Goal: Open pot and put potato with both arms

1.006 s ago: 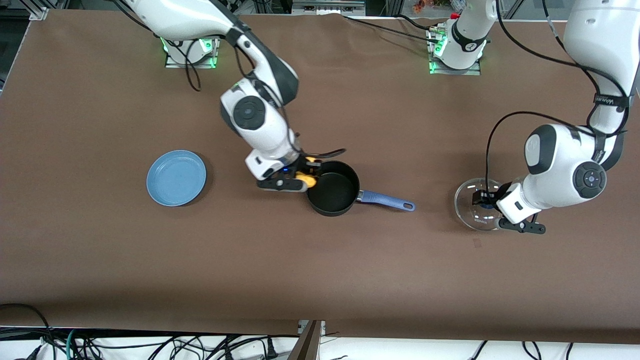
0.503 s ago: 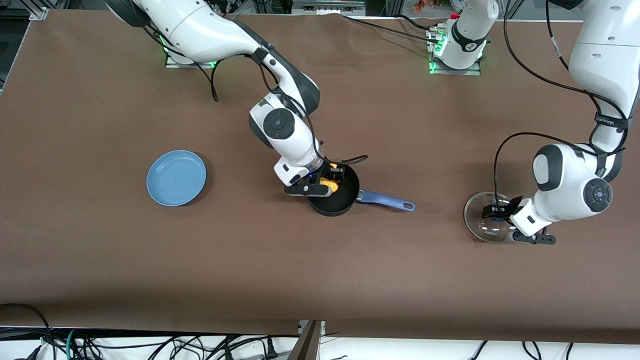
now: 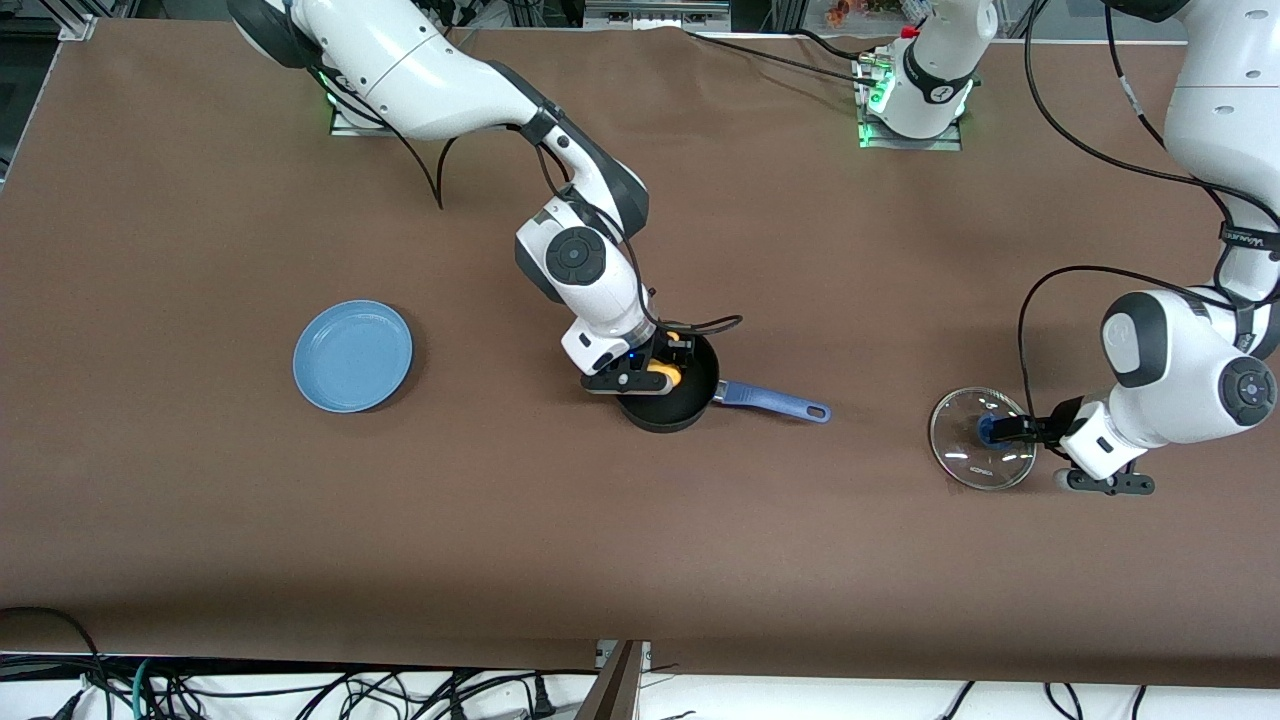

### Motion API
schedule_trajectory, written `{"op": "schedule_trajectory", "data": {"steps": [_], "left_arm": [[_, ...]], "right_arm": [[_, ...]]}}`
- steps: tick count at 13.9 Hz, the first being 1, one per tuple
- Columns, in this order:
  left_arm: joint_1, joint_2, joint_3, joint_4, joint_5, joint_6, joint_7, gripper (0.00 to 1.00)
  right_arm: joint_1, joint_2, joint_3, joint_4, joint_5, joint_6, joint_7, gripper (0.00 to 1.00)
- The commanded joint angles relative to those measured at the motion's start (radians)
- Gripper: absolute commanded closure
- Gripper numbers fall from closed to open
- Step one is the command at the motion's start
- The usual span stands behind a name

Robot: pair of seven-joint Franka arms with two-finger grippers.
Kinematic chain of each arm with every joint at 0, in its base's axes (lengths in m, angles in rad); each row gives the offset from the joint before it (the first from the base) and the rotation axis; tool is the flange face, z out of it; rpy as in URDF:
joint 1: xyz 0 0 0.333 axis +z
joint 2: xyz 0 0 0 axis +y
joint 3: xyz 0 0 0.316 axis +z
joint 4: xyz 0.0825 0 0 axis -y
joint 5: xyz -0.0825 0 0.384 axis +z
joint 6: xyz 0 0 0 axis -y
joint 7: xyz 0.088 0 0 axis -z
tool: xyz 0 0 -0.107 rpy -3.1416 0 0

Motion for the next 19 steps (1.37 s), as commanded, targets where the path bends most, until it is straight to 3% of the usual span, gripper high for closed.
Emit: {"op": "schedule_trajectory", "data": {"steps": [1,6,10,13,15,17,19], "left_arm": [[0.011,-0.094,-0.021,0.006,0.023,-0.117,0.012,0.00],[-0.003,-0.281,-0.029,0.006,0.023,-0.286,0.014,0.00],[-0.001,-0.393,-0.058,0.044,0.023,-0.425,0.012,0.00],[-0.001,-0.407,-0.079,0.151,0.024,-0.577,0.012,0.00],[-0.010,-0.415,-0.093,0.176,0.026,-0.610,0.012,0.00],[-0.091,-0.466,-0.086,0.143,0.030,-0.608,0.005,0.00],[-0.183,-0.510,-0.017,0.135,0.050,-0.615,0.000,0.00]], "right_arm": [[0.013,0.020,-0.012,0.034,-0.032,0.005,0.013,0.00],[0.006,-0.031,-0.012,0.059,-0.064,-0.073,0.004,0.00],[-0.037,-0.085,-0.013,0.164,-0.064,-0.357,-0.040,0.00],[-0.133,-0.182,-0.012,0.164,-0.061,-0.507,-0.179,0.00],[-0.195,-0.246,-0.012,0.164,-0.063,-0.660,-0.271,0.00],[-0.264,-0.309,-0.013,0.164,-0.067,-0.803,-0.388,0.00],[-0.353,-0.346,-0.015,0.164,-0.064,-0.900,-0.524,0.00]]}}
